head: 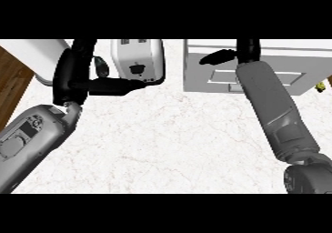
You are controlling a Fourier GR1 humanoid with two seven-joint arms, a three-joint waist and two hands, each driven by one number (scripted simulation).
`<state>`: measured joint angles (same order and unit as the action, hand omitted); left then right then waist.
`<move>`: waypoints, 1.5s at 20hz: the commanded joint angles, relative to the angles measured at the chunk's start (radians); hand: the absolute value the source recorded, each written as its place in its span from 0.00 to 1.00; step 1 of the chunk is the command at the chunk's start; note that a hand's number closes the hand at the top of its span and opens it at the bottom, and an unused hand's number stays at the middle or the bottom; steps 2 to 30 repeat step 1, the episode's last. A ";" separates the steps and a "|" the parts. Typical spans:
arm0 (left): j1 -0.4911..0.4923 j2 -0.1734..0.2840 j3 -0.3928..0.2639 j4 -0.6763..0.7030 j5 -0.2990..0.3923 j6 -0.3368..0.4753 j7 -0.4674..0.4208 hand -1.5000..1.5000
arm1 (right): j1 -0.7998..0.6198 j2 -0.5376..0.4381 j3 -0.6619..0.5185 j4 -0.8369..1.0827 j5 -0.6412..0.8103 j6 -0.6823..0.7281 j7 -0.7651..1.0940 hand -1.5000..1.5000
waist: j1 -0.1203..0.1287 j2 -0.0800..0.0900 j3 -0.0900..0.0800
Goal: Pick up the can, place it into the drawer and close the drawer
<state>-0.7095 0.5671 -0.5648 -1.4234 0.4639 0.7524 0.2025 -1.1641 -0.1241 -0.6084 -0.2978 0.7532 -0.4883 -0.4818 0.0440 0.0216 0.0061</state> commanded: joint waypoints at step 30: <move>0.026 -0.001 0.026 -0.012 -0.004 -0.008 -0.008 0.00 | -0.069 0.038 -0.060 -0.011 -0.083 -0.014 0.002 0.00 | 0.011 -0.004 -0.005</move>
